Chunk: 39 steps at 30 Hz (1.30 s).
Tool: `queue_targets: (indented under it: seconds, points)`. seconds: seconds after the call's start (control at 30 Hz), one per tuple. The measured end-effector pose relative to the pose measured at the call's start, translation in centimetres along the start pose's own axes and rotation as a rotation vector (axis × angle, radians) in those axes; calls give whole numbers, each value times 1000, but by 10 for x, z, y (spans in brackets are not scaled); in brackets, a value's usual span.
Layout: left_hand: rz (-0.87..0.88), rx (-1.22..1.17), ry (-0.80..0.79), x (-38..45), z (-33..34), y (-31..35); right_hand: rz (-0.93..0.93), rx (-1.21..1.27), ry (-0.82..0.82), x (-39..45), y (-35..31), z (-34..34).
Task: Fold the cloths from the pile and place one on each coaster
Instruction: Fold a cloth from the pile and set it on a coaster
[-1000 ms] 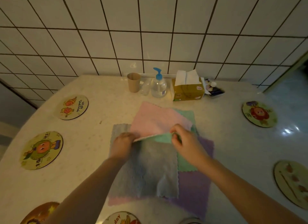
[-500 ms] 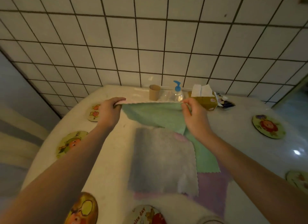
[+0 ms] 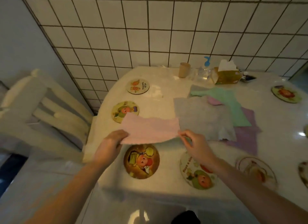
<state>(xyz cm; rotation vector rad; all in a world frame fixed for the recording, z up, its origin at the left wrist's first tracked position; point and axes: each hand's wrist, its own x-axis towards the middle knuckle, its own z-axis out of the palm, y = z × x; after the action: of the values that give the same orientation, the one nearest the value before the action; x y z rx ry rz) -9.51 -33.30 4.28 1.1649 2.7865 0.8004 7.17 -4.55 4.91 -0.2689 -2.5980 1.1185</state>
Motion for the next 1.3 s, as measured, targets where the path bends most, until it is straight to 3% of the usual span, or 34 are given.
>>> queue_targets:
  seconds: [0.2,0.37,0.47,0.6,0.77,1.1,1.3]
  points:
    - [-122,-70,-224,-99,48,-34,202,-98,-198,-91,7,55]
    - [-185,-95,-319,-111,48,-37,234,-70,-232,-101,7,61]
    - [-326,-193,-269,-91,38,-42,277,-7,-156,-82,10,56]
    - [-596,-521,-139,-49,28,-48,305,29,-41,-39,20,52]
    - [-907,-747,-14,-1,40,-59,409,21,-25,22,42,60]
    - [-1033,-669,-11,49,79,-75,555,59,-123,79,94,82]
    - [-1000,-668,17,53,81,-71,580,48,-144,82,102,85]
